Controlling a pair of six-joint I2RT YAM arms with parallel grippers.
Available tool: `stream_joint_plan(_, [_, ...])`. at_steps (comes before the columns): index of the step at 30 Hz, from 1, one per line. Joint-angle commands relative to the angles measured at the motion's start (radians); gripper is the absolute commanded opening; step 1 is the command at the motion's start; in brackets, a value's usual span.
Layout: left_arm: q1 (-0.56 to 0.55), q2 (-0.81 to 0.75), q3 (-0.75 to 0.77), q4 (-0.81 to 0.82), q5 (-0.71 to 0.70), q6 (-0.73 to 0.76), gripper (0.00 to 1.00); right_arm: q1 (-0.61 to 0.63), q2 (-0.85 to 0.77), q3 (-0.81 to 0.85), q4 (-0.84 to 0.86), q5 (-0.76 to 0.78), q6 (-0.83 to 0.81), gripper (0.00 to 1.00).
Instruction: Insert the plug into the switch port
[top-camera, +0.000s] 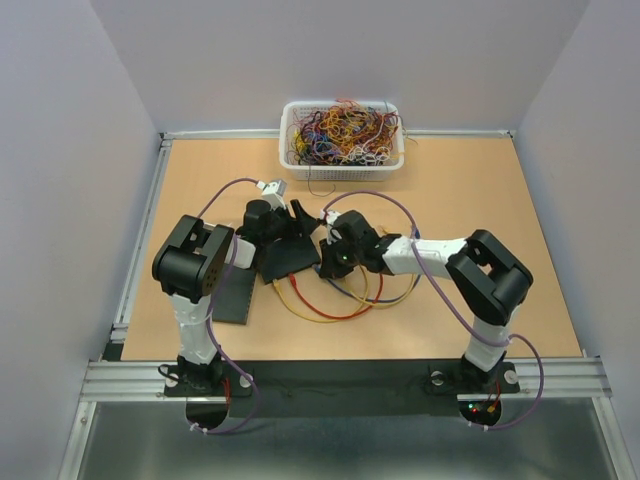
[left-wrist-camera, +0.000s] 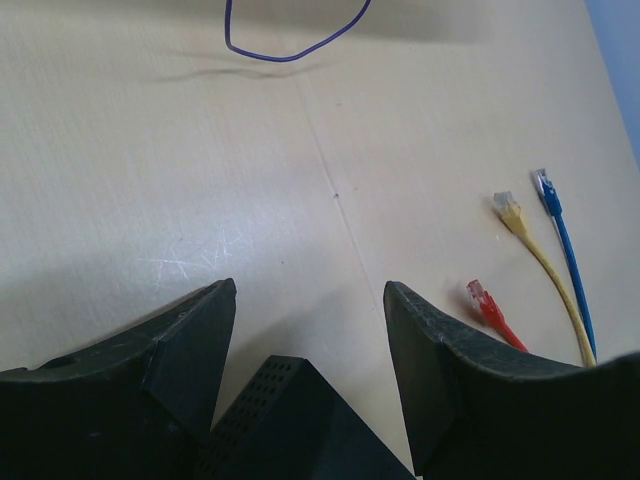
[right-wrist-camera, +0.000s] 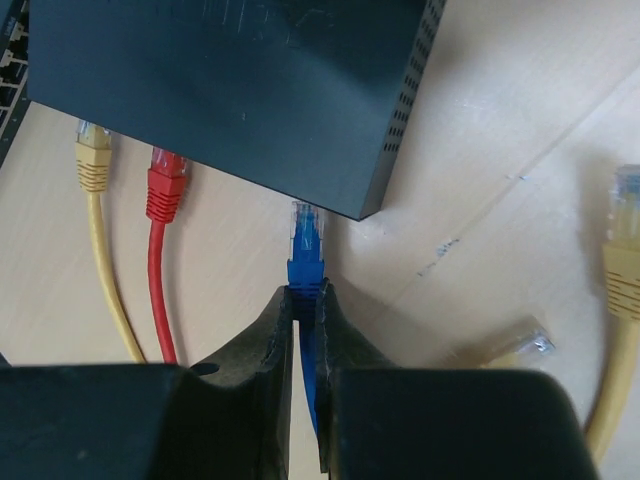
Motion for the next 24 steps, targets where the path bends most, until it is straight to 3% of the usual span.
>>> stream_joint_plan(1, [0.001, 0.031, -0.037, -0.223, -0.045, -0.018, 0.73, 0.010, 0.026, 0.081, 0.020, 0.069, 0.000, 0.00])
stream_joint_plan(17, [0.001, 0.019, -0.057, -0.268, -0.068, -0.059, 0.73, 0.008, 0.068, 0.207, -0.052, 0.288, -0.045, 0.00])
stream_joint_plan(24, [0.007, 0.047, -0.028, -0.277, -0.073, -0.053, 0.73, 0.010, 0.055, 0.217, -0.068, 0.249, -0.051, 0.00])
